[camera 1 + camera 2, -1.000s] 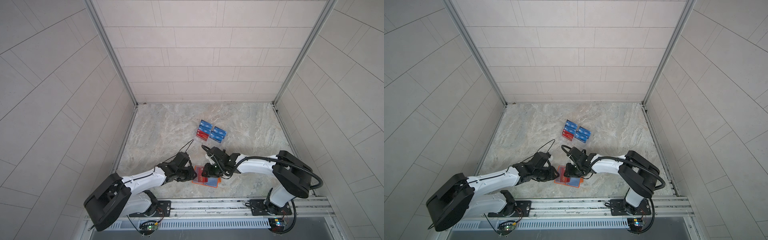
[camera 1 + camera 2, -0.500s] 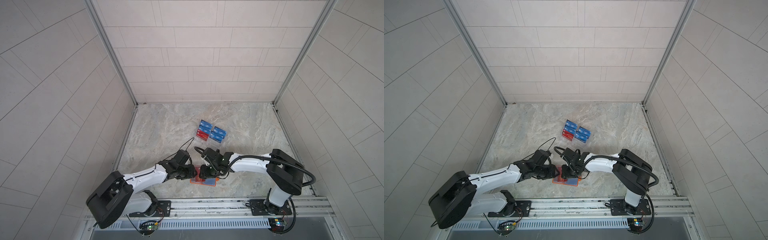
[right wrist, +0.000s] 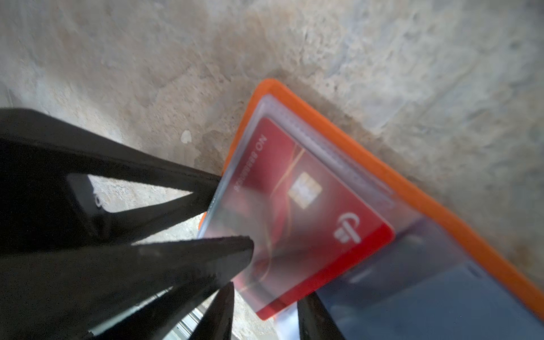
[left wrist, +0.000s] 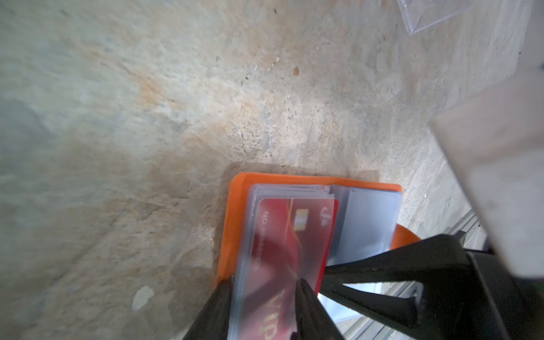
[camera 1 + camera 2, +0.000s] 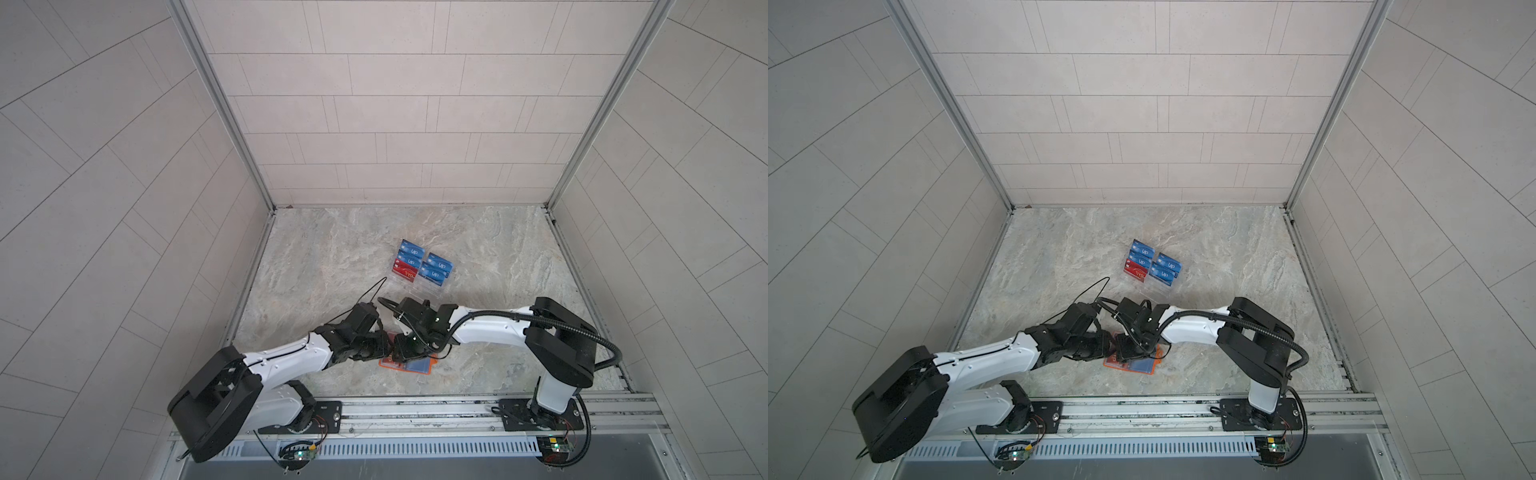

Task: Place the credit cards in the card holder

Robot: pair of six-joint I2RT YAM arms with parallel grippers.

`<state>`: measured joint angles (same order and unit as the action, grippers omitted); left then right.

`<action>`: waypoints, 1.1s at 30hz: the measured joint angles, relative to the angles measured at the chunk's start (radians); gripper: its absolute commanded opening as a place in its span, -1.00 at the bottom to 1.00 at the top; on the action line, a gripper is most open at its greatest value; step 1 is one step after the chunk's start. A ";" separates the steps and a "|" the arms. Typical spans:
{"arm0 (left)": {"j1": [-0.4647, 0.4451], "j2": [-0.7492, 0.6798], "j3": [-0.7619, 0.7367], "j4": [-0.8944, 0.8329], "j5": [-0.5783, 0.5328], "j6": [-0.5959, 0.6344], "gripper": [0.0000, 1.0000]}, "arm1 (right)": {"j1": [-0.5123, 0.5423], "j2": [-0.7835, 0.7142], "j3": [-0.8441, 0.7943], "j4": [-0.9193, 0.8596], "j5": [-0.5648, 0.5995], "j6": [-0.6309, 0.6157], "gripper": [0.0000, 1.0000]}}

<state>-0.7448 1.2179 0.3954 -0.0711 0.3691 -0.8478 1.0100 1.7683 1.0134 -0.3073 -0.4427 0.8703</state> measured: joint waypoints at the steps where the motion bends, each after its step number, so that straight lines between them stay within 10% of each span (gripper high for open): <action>1: -0.001 -0.003 -0.005 0.007 -0.002 -0.007 -0.21 | 0.000 0.004 0.005 -0.005 -0.001 -0.005 -0.22; 33: -0.016 -0.054 -0.029 -0.016 -0.022 -0.054 -0.16 | -0.011 0.019 0.077 -0.108 -0.010 -0.217 -0.09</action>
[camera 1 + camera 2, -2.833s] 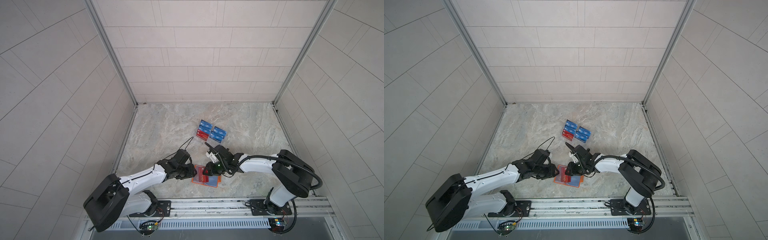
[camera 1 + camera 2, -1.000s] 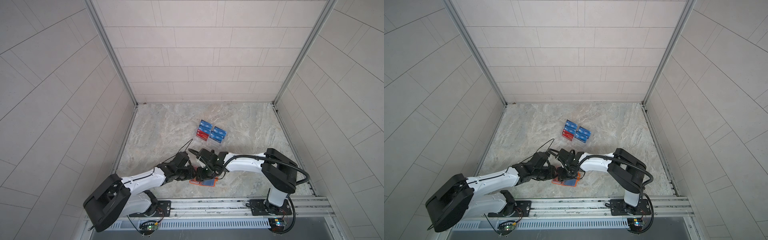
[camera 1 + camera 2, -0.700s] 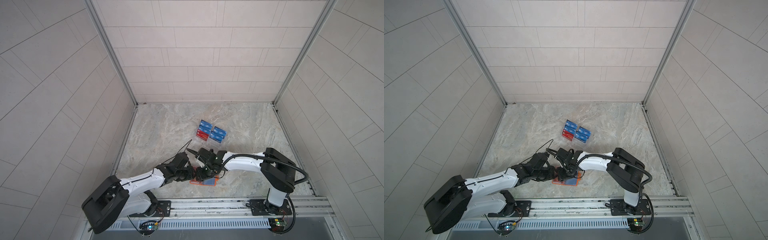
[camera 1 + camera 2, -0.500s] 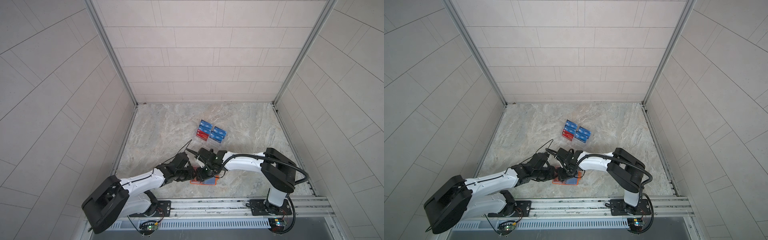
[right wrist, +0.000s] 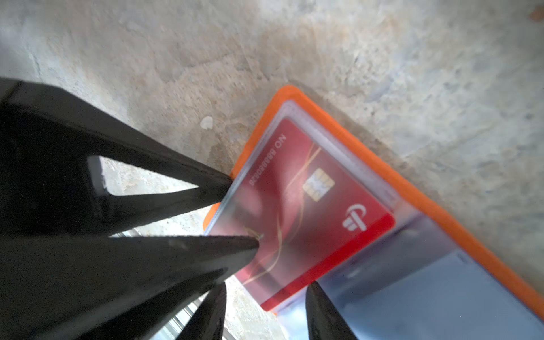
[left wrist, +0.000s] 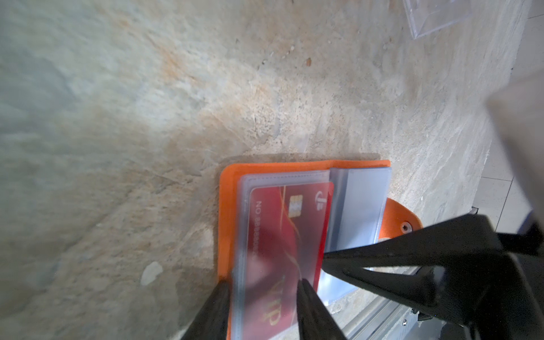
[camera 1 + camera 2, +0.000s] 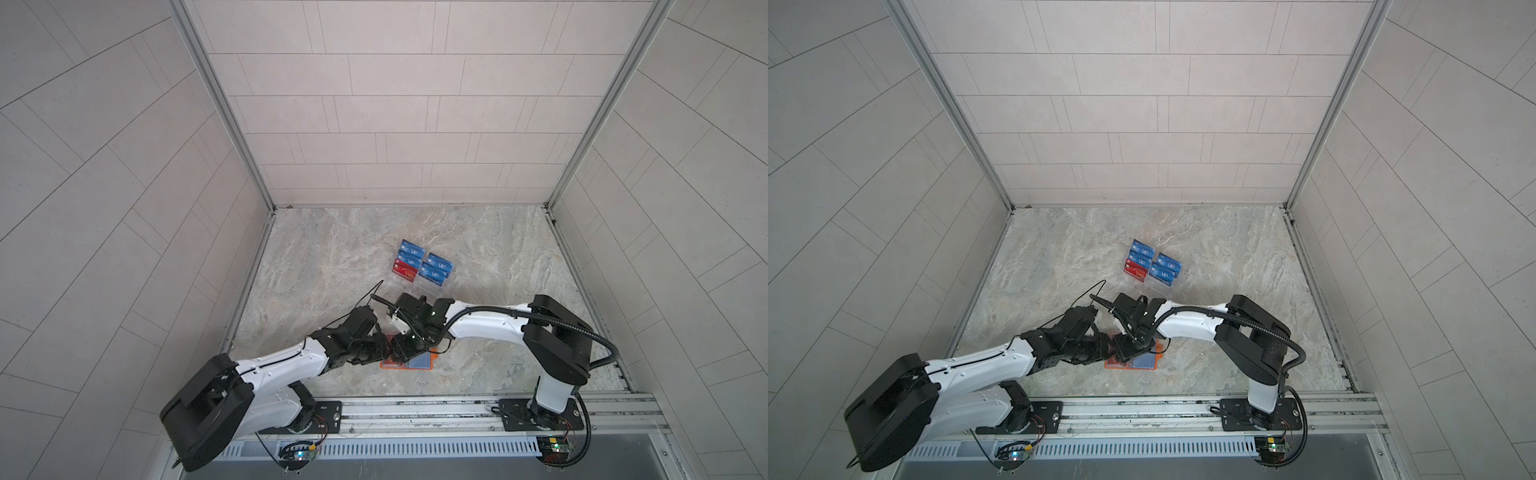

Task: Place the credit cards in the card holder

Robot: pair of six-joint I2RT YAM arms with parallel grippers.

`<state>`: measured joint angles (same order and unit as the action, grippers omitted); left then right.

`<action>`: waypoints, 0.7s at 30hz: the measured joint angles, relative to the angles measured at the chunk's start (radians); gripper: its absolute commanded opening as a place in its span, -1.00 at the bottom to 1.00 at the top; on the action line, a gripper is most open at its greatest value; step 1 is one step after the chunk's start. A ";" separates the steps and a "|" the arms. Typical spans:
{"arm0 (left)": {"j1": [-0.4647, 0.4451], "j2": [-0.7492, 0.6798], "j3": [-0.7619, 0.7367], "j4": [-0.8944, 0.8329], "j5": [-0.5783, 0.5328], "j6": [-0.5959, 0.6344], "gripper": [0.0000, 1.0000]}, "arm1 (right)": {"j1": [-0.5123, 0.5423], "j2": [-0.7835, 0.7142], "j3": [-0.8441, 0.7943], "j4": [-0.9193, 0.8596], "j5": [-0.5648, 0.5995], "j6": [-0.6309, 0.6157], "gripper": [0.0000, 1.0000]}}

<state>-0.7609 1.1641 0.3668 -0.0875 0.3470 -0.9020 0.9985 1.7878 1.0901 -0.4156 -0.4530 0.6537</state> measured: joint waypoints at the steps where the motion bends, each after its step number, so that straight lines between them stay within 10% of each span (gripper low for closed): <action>1: 0.000 0.000 0.000 0.000 0.000 0.000 -0.16 | 0.000 0.001 0.000 0.001 -0.003 0.002 -0.09; 21: 0.053 -0.106 0.072 -0.238 -0.055 0.068 0.00 | -0.099 -0.203 -0.130 -0.005 0.042 -0.011 -0.16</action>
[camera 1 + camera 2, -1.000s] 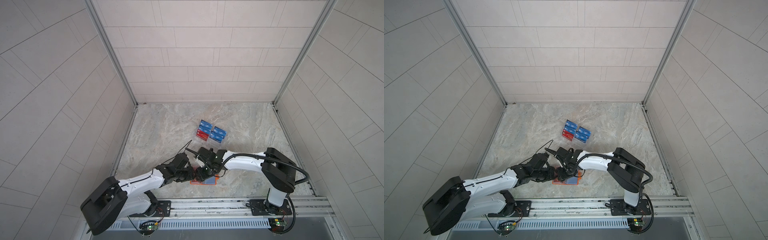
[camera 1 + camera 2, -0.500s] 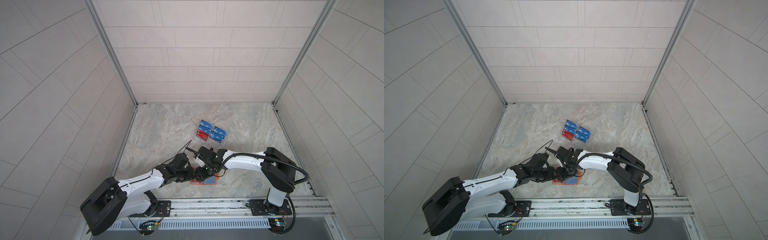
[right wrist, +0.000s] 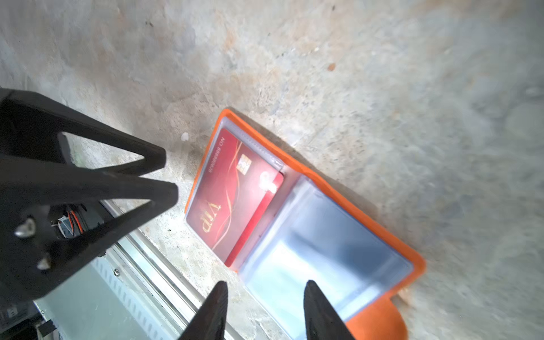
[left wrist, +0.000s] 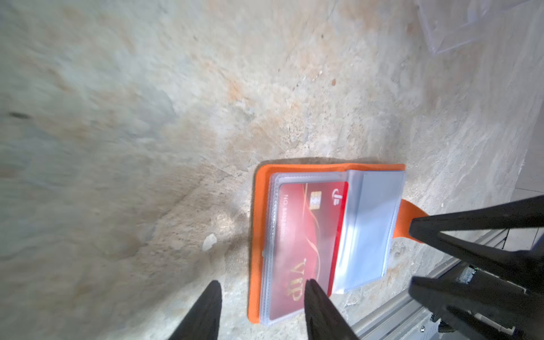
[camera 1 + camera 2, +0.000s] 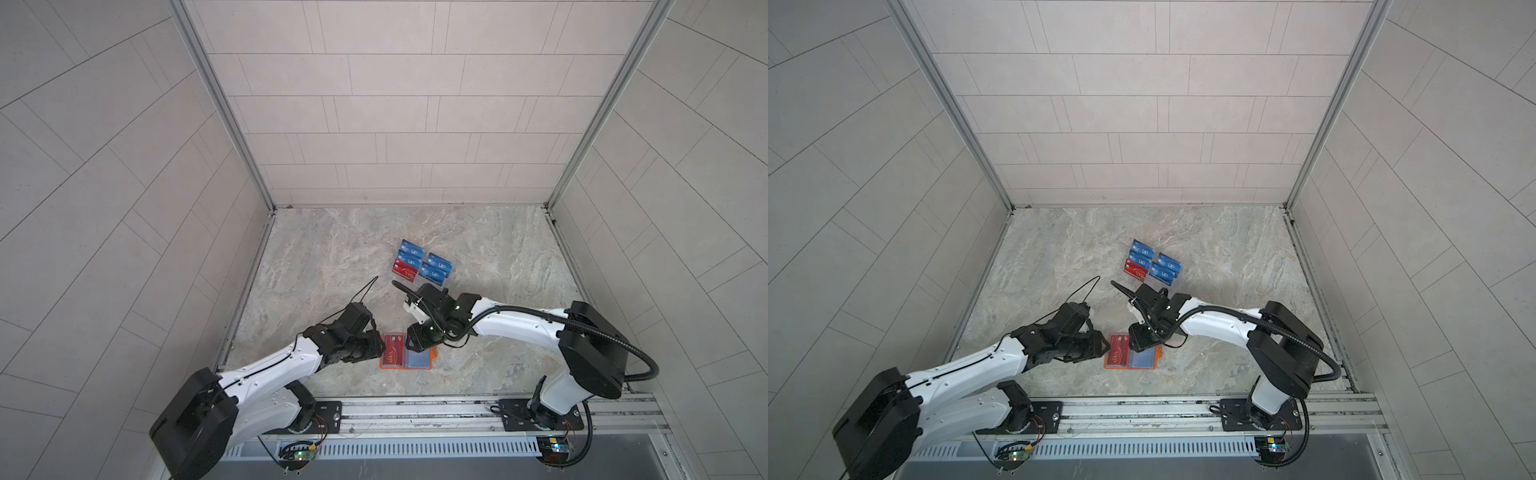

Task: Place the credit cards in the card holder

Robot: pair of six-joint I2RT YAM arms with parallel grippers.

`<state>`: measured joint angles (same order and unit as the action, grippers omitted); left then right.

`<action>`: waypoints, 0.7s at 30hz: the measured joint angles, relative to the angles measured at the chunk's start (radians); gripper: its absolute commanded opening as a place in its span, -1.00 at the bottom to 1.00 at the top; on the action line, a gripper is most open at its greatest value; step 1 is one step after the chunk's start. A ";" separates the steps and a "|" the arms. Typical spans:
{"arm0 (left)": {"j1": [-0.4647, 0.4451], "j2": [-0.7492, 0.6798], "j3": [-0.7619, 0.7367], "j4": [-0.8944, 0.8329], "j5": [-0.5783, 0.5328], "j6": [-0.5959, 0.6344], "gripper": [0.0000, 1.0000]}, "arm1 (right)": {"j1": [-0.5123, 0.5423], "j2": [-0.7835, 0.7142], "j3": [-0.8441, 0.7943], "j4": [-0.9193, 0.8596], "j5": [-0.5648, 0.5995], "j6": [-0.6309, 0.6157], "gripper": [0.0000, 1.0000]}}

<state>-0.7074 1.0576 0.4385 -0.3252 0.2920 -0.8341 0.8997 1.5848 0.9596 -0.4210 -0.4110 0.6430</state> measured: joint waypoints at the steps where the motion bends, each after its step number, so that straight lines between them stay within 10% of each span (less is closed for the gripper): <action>1: 0.002 -0.016 0.008 -0.014 0.000 0.005 -0.01 | -0.001 -0.012 -0.009 0.000 0.002 0.000 -0.23; 21: -0.048 0.292 0.096 0.270 0.269 -0.003 -0.29 | -0.028 -0.019 -0.163 0.081 0.056 0.076 -0.62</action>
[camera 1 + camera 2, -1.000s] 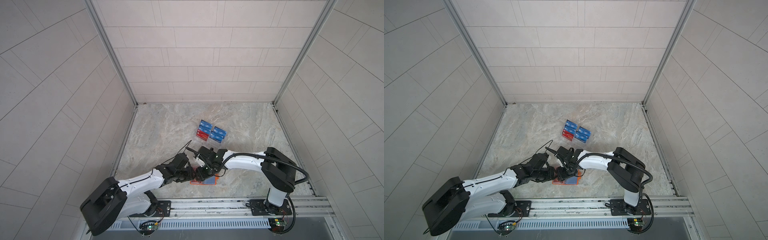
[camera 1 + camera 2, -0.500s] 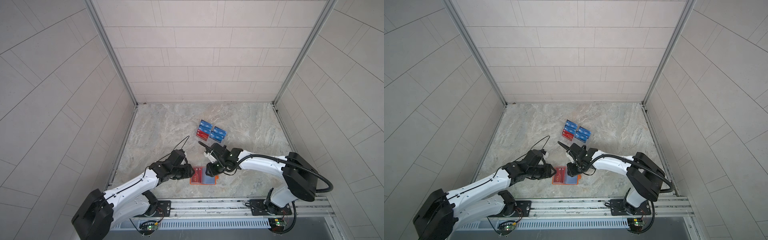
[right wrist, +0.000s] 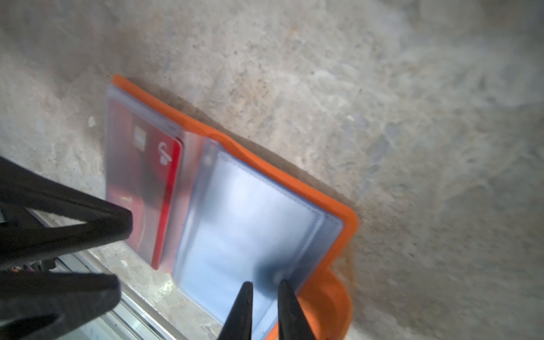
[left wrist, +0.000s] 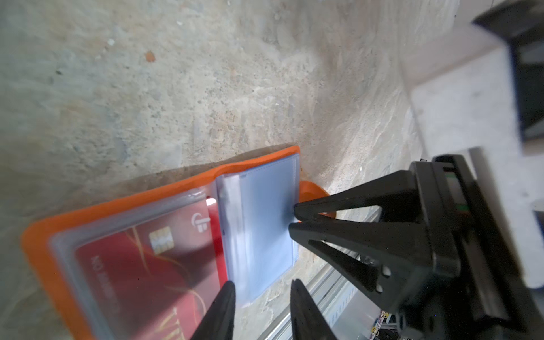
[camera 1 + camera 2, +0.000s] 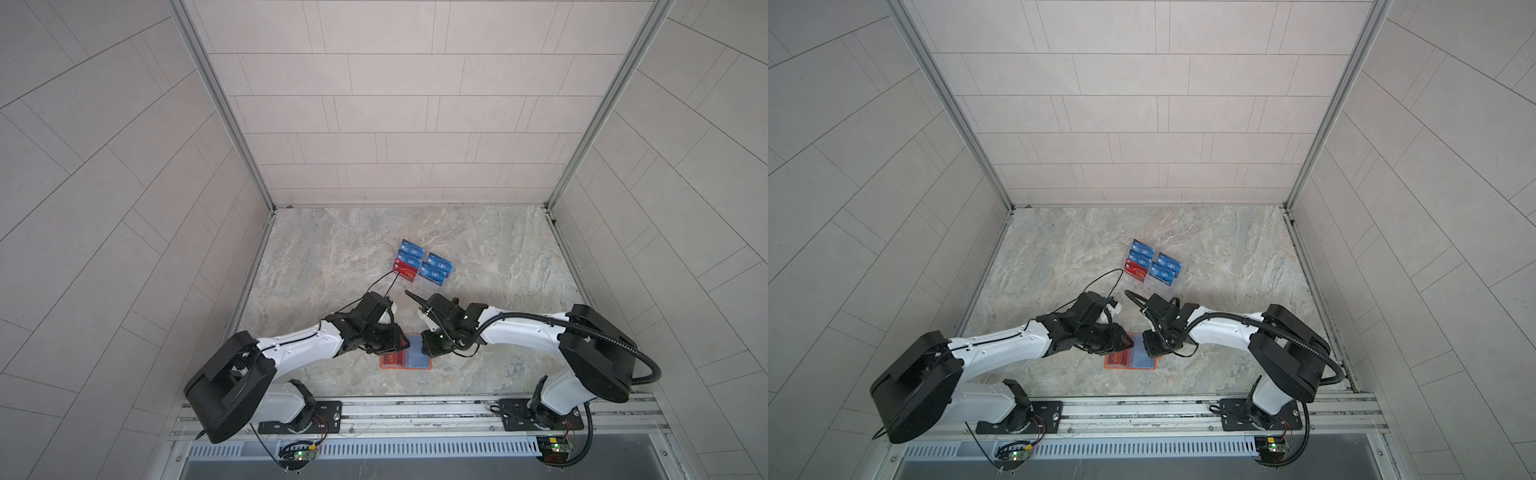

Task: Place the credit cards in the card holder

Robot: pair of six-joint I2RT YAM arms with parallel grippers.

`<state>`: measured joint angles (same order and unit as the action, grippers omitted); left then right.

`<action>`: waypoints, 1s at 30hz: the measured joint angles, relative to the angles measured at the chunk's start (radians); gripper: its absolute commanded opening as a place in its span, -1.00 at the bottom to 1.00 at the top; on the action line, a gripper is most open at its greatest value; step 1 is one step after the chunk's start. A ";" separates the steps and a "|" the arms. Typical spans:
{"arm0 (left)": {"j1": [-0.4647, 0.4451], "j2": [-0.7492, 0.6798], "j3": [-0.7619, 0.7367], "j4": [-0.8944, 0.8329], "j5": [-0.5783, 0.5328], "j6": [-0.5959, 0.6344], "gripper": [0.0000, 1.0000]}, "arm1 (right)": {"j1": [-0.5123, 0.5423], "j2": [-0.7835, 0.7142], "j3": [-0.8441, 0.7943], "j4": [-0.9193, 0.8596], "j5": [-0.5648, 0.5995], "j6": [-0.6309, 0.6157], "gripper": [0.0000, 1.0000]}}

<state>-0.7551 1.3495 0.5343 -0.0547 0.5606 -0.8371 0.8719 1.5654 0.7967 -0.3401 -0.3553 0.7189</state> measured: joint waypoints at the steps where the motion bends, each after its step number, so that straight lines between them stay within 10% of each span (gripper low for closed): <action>1: -0.001 0.016 0.000 0.013 0.001 -0.003 -0.29 | -0.007 0.000 -0.003 0.000 -0.002 0.000 -0.62; 30: -0.011 0.094 0.003 0.108 0.019 -0.015 -0.28 | -0.032 0.020 0.002 0.002 -0.009 -0.004 -0.67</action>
<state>-0.7666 1.4437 0.5373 0.0536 0.5797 -0.8524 0.8402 1.5856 0.7986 -0.3386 -0.3641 0.7147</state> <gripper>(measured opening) 0.355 0.170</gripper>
